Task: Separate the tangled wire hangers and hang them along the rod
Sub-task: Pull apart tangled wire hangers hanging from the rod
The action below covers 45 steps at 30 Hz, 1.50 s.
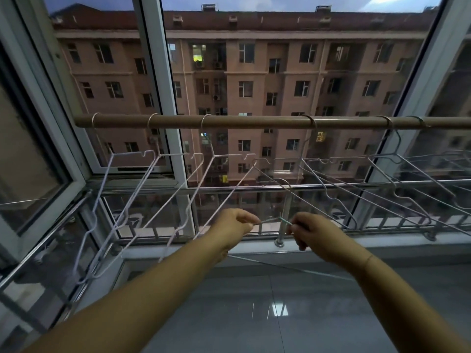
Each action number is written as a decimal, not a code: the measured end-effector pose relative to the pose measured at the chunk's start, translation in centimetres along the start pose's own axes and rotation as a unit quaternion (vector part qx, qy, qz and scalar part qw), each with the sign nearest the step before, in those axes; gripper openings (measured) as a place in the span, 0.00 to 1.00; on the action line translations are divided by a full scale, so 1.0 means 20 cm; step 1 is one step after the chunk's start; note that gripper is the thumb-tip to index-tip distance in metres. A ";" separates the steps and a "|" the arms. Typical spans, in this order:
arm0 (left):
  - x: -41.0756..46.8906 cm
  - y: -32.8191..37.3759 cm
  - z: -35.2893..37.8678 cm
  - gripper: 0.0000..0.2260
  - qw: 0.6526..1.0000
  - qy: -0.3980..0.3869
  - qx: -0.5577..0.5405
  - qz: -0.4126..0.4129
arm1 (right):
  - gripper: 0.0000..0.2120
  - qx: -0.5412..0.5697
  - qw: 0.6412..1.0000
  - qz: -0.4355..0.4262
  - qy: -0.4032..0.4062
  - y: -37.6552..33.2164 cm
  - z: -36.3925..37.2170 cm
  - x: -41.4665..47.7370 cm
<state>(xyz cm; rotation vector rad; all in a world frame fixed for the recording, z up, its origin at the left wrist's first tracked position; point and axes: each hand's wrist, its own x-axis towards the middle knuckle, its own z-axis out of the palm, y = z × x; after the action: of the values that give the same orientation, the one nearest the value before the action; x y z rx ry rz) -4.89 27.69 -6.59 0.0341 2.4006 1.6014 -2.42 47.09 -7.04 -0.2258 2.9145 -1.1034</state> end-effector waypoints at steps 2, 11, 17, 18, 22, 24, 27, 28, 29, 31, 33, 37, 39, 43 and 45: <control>0.00 -0.01 0.04 0.06 0.993 0.108 -0.001 0.037 | 0.12 0.096 0.994 0.044 0.010 -0.02 0.01 -0.05; -0.05 0.14 0.17 0.09 0.983 0.020 -0.171 0.057 | 0.08 0.246 0.966 0.059 0.047 -0.22 -0.01 -0.10; 0.02 0.31 0.12 0.04 0.970 -0.001 -0.242 0.016 | 0.09 0.229 0.968 0.038 0.095 -0.31 -0.08 -0.02; 0.04 0.33 0.11 0.03 0.969 -0.002 -0.246 0.005 | 0.09 0.229 0.968 0.032 0.099 -0.33 -0.09 -0.01; 0.08 0.40 0.06 0.04 0.968 0.003 -0.250 -0.009 | 0.10 0.230 0.966 0.006 0.120 -0.40 -0.12 0.05; 0.09 0.42 0.03 0.03 0.965 0.009 -0.260 -0.010 | 0.11 0.232 0.965 0.006 0.121 -0.44 -0.13 0.08; 0.10 0.44 -0.01 0.04 0.961 0.021 -0.274 -0.012 | 0.12 0.226 0.967 -0.003 0.118 -0.47 -0.13 0.12; 0.11 0.44 -0.02 0.05 0.961 0.025 -0.275 -0.010 | 0.12 0.224 0.967 -0.005 0.118 -0.47 -0.12 0.13; 0.11 0.44 -0.02 0.05 0.961 0.025 -0.275 -0.006 | 0.12 0.227 0.967 -0.007 0.118 -0.47 -0.12 0.13; 0.10 0.44 -0.03 0.05 0.962 0.019 -0.273 0.004 | 0.11 0.241 0.963 -0.011 0.119 -0.46 -0.11 0.14; 0.11 0.45 -0.05 0.04 0.963 0.012 -0.271 0.012 | 0.11 0.254 0.960 -0.016 0.118 -0.46 -0.11 0.14; 0.14 0.50 -0.08 0.04 0.963 0.032 -0.266 0.020 | 0.11 0.258 0.956 -0.032 0.137 -0.48 -0.14 0.21; 0.17 0.53 -0.10 0.05 0.963 0.048 -0.263 0.019 | 0.10 0.259 0.955 -0.034 0.144 -0.49 -0.16 0.26; 0.24 0.56 -0.08 0.06 0.965 0.062 -0.253 -0.001 | 0.10 0.305 0.944 -0.009 0.127 -0.48 -0.16 0.32; 0.28 0.54 -0.08 0.06 0.966 0.073 -0.249 -0.012 | 0.10 0.319 0.940 0.003 0.119 -0.46 -0.13 0.35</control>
<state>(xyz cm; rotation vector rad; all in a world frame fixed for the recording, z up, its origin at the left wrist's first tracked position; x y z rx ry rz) -11.94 31.37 2.71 -0.2097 2.0104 2.2119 -8.33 40.97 1.26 -0.0674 2.5342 -2.1118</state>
